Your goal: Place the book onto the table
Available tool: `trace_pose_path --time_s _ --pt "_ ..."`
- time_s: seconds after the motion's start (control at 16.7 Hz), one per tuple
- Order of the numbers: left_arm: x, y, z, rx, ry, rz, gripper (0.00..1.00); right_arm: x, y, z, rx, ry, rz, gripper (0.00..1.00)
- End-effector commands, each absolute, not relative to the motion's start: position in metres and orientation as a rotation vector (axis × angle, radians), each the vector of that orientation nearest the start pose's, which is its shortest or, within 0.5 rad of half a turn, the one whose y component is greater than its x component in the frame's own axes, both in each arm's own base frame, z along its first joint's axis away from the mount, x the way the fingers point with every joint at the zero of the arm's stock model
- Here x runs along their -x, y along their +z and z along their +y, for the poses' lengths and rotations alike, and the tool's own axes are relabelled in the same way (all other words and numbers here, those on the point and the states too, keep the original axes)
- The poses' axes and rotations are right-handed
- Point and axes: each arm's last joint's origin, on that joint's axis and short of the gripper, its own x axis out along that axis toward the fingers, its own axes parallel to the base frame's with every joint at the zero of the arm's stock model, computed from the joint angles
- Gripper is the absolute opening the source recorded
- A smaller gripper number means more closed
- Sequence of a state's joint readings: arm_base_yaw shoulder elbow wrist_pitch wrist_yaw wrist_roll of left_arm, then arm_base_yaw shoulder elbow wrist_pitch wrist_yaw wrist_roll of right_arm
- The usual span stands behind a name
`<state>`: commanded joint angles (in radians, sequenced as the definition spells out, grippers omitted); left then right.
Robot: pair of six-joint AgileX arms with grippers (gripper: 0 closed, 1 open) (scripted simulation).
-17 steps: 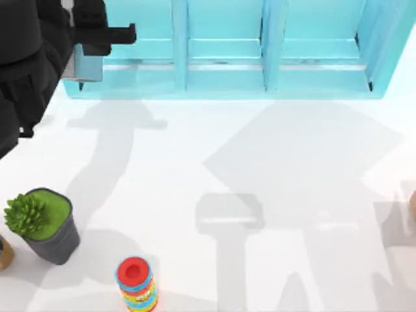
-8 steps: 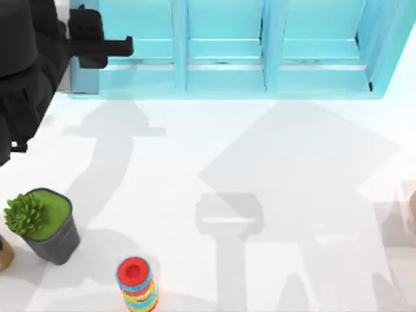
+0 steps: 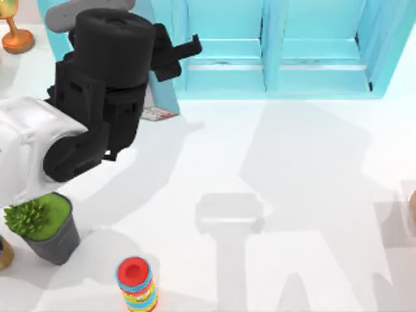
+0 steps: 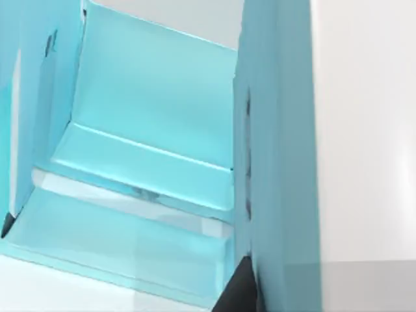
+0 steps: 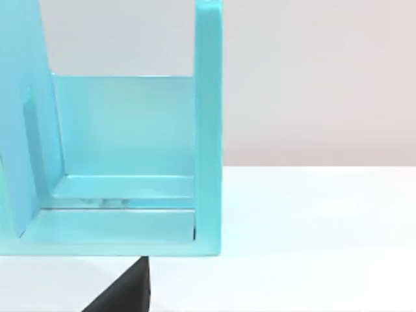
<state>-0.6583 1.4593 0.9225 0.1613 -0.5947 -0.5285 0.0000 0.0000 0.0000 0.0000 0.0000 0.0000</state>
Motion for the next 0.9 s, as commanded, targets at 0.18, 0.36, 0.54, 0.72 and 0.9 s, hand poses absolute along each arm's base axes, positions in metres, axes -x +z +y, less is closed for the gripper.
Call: trace_pose_path --time_s 0.18,0.36,0.54,0.72,0.9 --pt "-0.264 0.234 -0.230 0.552 0.088 0.332 0.00 -0.106 0.160 -0.001 0.000 0.000 0.000 1.00" --pt "-0.249 0.213 -0.277 0.819 0.145 0.322 0.00 -0.106 0.160 -0.001 0.000 0.000 0.000 1.00" --pt "-0.225 0.190 -0.318 1.082 0.191 0.292 0.00 -0.106 0.160 -0.001 0.000 0.000 0.000 1.00" --pt "-0.198 0.168 -0.350 1.305 0.218 0.254 0.00 -0.106 0.160 -0.001 0.000 0.000 0.000 1.00" --pt "-0.173 0.149 -0.371 1.457 0.225 0.220 0.00 -0.106 0.160 -0.001 0.000 0.000 0.000 1.00"
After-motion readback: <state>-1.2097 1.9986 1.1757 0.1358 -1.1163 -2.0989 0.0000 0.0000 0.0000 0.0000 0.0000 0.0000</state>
